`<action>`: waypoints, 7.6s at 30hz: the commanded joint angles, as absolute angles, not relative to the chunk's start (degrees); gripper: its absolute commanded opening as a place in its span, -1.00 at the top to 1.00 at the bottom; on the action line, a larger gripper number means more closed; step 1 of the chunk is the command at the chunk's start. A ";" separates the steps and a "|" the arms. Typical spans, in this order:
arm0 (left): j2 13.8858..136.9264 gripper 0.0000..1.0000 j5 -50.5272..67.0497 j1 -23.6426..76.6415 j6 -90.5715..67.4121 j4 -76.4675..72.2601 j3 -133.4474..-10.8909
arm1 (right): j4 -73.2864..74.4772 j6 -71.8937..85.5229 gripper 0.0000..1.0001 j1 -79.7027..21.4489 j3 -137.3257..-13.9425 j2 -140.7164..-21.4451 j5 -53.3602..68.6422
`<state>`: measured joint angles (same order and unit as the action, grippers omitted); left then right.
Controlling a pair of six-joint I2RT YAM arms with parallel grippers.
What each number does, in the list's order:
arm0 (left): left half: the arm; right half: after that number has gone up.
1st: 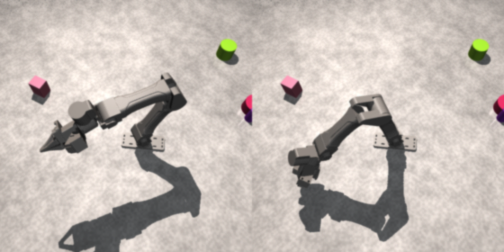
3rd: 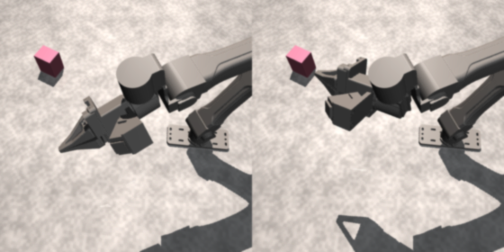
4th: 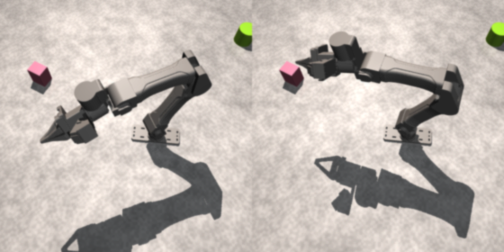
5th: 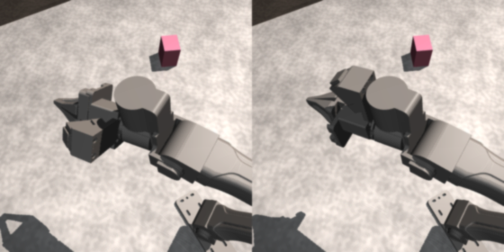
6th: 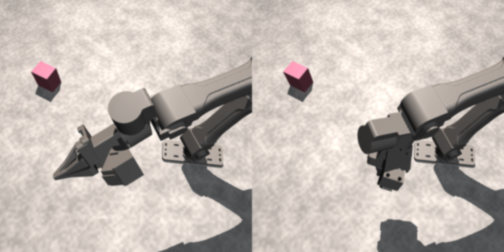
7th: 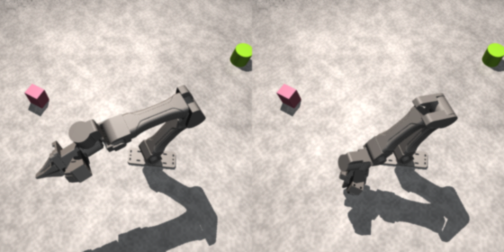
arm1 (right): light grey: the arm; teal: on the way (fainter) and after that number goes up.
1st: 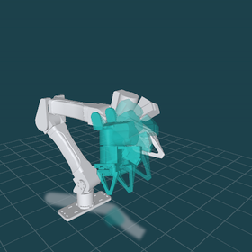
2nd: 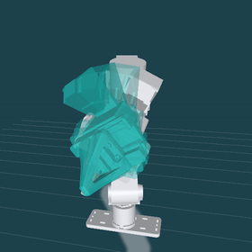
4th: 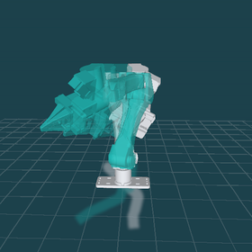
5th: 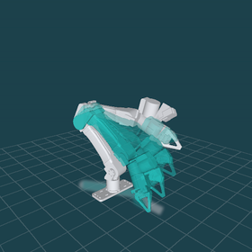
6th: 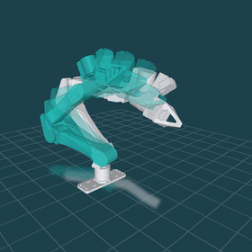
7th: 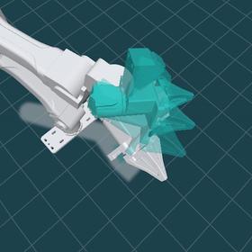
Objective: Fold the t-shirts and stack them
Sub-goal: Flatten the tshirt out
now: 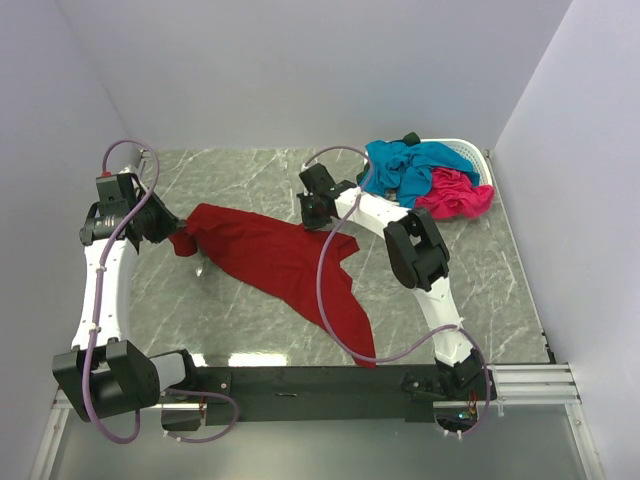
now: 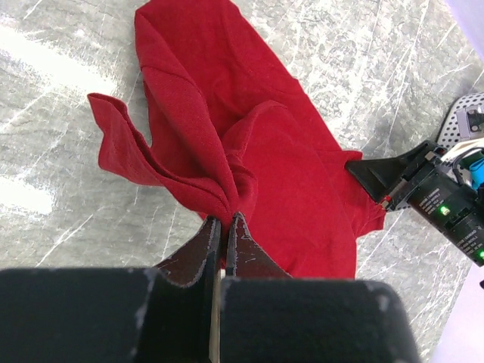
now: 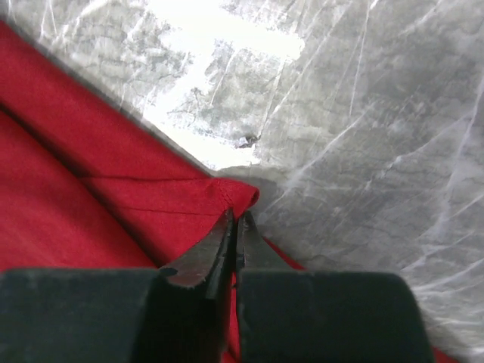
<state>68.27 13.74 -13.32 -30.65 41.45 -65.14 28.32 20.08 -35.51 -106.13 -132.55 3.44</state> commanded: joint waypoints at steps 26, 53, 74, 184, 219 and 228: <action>69.52 0.99 19.16 -12.83 -36.65 31.20 -66.37 | 35.51 20.64 0.94 -31.37 -74.47 -84.38 1.49; 68.73 0.99 18.98 -12.83 -33.66 31.99 -59.42 | 29.71 28.56 0.04 -35.95 -60.12 -81.91 4.92; 69.96 0.99 19.60 -12.75 -33.40 31.90 -59.85 | 31.46 27.77 0.31 -36.12 -61.26 -86.14 2.73; 80.87 0.99 5.63 0.18 -38.93 35.60 -80.68 | 57.39 23.30 1.00 -32.87 -92.53 -73.82 -14.23; 63.01 0.99 -9.15 1.23 -36.65 32.53 -115.85 | 45.09 11.87 1.00 -32.78 -118.93 -58.88 1.42; 72.50 0.99 -1.41 1.06 -36.39 26.82 -108.54 | 38.16 7.65 1.00 -28.49 -107.94 -66.44 -2.04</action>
